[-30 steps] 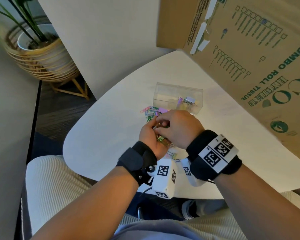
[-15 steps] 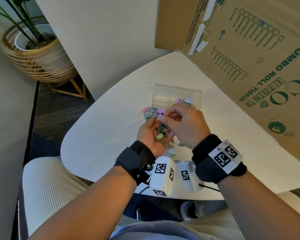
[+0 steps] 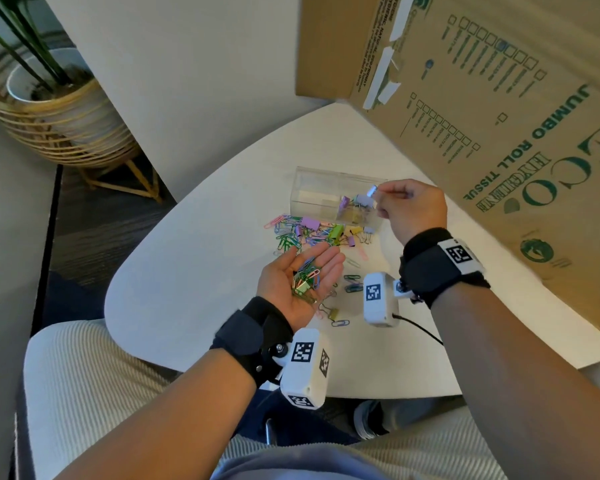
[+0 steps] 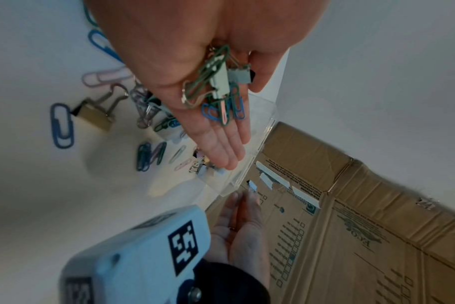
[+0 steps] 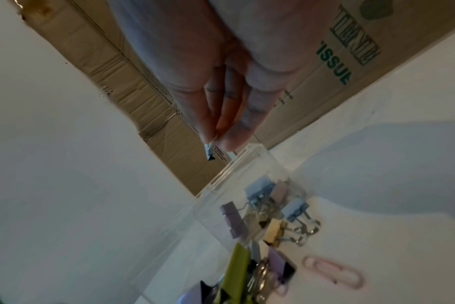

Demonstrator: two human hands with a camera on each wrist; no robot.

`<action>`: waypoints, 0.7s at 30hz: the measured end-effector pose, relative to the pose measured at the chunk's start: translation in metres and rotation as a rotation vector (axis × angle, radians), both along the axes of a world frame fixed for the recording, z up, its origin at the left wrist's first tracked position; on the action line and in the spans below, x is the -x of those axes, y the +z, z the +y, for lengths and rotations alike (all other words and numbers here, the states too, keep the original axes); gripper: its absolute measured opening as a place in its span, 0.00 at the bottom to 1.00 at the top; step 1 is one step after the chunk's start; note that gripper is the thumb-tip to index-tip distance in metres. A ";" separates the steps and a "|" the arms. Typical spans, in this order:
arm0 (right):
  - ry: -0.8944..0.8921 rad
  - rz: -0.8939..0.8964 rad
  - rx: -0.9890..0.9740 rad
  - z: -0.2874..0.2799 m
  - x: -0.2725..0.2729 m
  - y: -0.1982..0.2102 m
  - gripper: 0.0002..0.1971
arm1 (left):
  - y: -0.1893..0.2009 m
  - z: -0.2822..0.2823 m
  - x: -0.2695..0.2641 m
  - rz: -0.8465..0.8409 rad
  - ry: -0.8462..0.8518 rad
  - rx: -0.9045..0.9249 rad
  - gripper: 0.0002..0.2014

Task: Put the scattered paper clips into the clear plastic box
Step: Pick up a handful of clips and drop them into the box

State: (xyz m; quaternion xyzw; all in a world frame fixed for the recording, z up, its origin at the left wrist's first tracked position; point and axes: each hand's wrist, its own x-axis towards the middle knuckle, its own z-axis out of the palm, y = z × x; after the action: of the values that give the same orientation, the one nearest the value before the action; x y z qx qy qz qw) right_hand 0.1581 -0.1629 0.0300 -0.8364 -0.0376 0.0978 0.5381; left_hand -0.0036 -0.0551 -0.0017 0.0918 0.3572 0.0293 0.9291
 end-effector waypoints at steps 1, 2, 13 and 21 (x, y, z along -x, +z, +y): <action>0.008 0.011 0.011 0.000 -0.004 -0.002 0.09 | 0.001 0.001 0.000 -0.002 0.000 -0.001 0.24; 0.024 0.025 0.032 0.000 -0.004 -0.003 0.08 | 0.002 0.002 0.000 -0.002 -0.001 -0.002 0.24; 0.444 -0.038 -0.041 0.009 0.085 0.017 0.14 | 0.013 0.024 -0.010 -0.022 0.043 -0.066 0.23; 0.703 -0.076 0.326 0.015 0.110 0.025 0.15 | 0.021 0.021 -0.014 -0.042 0.085 -0.046 0.24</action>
State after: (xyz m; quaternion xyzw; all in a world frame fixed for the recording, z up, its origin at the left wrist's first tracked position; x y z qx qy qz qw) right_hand 0.0486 -0.1475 0.0547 -0.8501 -0.3257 0.2498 0.3298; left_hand 0.0101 -0.0338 0.0193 0.0971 0.3404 0.0790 0.9319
